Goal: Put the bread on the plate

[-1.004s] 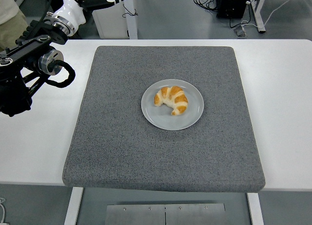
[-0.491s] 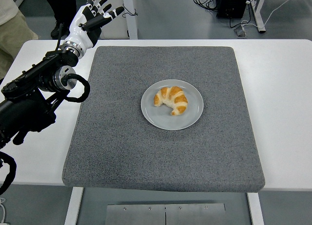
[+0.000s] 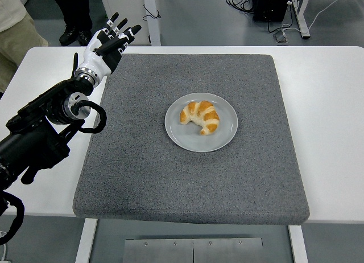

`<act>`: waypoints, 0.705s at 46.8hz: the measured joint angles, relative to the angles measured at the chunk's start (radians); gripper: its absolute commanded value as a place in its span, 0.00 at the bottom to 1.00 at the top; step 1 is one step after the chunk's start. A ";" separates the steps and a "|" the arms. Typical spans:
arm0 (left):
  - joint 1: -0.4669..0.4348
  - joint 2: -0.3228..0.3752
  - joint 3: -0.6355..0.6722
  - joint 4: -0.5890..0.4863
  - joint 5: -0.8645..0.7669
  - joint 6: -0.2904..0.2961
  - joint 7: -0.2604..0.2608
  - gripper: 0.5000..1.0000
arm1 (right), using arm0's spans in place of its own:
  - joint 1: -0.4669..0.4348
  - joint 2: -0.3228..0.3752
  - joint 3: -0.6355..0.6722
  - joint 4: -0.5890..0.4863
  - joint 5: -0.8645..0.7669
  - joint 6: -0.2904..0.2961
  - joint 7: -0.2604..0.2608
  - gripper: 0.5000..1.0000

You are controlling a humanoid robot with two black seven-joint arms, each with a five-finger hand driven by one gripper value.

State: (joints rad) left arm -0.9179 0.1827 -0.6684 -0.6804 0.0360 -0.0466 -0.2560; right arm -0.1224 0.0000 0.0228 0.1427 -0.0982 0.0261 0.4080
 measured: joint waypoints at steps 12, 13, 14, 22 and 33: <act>0.074 0.014 -0.041 -0.087 0.001 0.013 0.004 0.96 | 0.000 0.000 0.000 0.000 0.000 0.001 0.000 1.00; 0.077 0.017 -0.044 -0.089 0.002 0.012 0.004 0.96 | 0.000 0.000 0.001 0.001 0.000 0.002 0.000 1.00; 0.079 0.022 -0.046 -0.090 0.002 0.010 0.004 0.96 | 0.001 0.000 0.001 0.001 0.000 0.002 0.000 1.00; 0.101 0.037 -0.073 -0.092 -0.009 -0.023 0.027 0.96 | 0.004 0.000 0.002 0.006 0.000 0.005 0.000 1.00; 0.121 0.036 -0.139 -0.091 -0.034 -0.023 0.092 0.96 | -0.001 0.000 0.000 0.000 0.000 0.000 0.000 1.00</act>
State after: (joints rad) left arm -0.7965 0.2183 -0.8070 -0.7718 0.0016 -0.0692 -0.1642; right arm -0.1230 0.0000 0.0231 0.1430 -0.0982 0.0260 0.4080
